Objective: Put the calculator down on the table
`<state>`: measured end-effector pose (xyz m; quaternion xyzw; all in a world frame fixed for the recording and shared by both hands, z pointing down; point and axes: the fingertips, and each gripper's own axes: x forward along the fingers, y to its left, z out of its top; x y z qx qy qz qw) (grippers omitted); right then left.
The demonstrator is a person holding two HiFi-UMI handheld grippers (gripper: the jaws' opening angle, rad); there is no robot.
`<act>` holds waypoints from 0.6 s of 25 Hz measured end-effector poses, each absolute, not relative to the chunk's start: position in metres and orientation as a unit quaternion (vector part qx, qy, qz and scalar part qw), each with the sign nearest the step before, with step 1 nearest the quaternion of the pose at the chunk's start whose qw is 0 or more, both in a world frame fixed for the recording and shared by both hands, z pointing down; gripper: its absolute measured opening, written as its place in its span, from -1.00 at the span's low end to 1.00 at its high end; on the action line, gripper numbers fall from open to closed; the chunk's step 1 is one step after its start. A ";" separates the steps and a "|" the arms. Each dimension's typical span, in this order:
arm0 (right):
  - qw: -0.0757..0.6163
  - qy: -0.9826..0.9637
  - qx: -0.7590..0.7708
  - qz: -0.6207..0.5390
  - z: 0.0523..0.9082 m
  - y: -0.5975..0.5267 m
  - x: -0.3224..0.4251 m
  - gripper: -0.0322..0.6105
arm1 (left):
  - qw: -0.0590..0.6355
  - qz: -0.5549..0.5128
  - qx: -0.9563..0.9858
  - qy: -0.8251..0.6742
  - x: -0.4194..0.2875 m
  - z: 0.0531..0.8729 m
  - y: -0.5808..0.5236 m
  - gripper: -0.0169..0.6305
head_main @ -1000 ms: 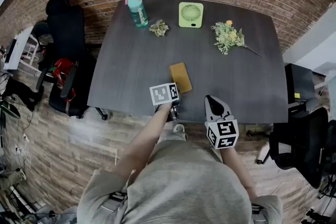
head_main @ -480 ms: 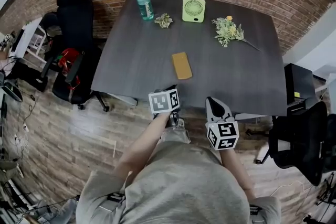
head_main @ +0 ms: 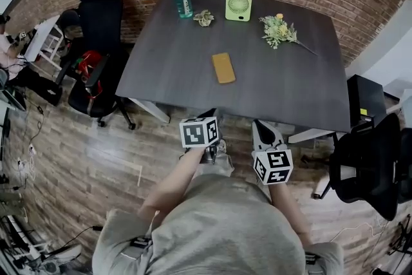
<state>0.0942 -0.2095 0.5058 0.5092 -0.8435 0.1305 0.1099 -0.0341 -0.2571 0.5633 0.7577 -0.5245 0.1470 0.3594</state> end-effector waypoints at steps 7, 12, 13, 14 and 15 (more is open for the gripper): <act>0.109 -0.846 0.505 0.132 0.508 -0.159 0.099 -0.89 | 0.318 0.158 0.777 -0.520 -0.023 0.553 -0.199 -0.86; 0.106 -0.849 0.500 0.131 0.509 -0.125 0.098 -0.89 | 0.308 0.150 0.781 -0.522 -0.023 0.548 -0.159 -0.87; 0.105 -0.850 0.499 0.131 0.510 -0.118 0.098 -0.89 | 0.305 0.147 0.782 -0.522 -0.023 0.547 -0.151 -0.87; 0.105 -0.850 0.499 0.131 0.510 -0.112 0.099 -0.89 | 0.304 0.145 0.783 -0.522 -0.023 0.546 -0.143 -0.87; 0.104 -0.851 0.499 0.131 0.510 -0.105 0.099 -0.89 | 0.303 0.143 0.784 -0.522 -0.023 0.545 -0.134 -0.87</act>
